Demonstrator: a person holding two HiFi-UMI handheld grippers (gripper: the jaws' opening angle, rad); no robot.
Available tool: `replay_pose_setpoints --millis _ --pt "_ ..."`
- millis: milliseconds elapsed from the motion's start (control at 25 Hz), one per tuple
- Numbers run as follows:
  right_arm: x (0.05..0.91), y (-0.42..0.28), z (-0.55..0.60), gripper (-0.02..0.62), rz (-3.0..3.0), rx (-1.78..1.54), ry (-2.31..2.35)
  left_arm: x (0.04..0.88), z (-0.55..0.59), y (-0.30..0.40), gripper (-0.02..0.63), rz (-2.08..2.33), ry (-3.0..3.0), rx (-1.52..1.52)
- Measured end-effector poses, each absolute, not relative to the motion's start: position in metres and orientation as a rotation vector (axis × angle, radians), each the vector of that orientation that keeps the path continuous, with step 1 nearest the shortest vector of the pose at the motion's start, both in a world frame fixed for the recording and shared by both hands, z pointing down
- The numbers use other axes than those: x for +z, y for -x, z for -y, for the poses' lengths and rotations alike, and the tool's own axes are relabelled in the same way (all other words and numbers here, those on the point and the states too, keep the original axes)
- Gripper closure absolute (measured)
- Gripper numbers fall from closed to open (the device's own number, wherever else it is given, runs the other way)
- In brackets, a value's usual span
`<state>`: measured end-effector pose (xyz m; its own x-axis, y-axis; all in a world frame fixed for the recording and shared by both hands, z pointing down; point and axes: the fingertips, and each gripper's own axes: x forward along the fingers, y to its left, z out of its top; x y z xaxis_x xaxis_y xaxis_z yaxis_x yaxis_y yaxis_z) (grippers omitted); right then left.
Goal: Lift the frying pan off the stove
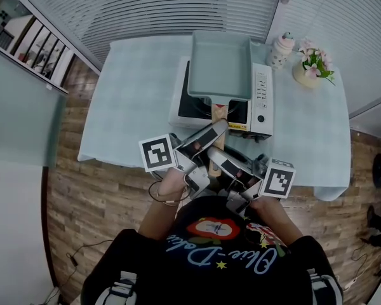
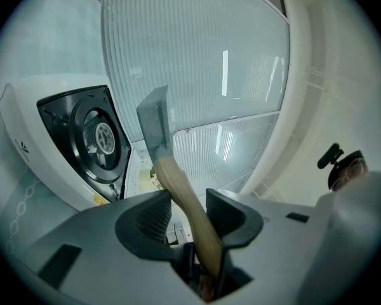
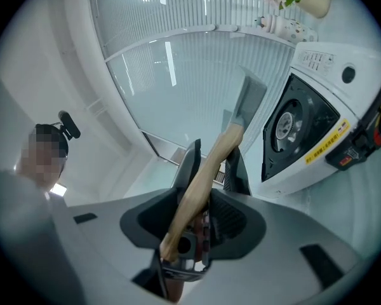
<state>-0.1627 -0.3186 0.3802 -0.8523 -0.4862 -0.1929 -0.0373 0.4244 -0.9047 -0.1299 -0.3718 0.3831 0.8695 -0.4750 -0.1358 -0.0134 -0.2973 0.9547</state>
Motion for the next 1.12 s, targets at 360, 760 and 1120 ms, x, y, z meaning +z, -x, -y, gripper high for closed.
replay_pose_setpoints --millis 360,760,1120 --pt "0.348 0.164 0.317 0.445 -2.321 -1.319 0.406 0.346 0.372 0.134 0.449 0.377 -1.912 -0.519" --pt "0.345 0.163 0.316 0.443 -2.342 -1.299 0.418 0.341 0.369 0.132 0.448 0.355 -1.915 -0.540" --pt "0.345 0.162 0.315 0.443 -2.338 -1.303 0.422 0.341 0.369 0.132 0.448 0.357 -1.907 -0.540"
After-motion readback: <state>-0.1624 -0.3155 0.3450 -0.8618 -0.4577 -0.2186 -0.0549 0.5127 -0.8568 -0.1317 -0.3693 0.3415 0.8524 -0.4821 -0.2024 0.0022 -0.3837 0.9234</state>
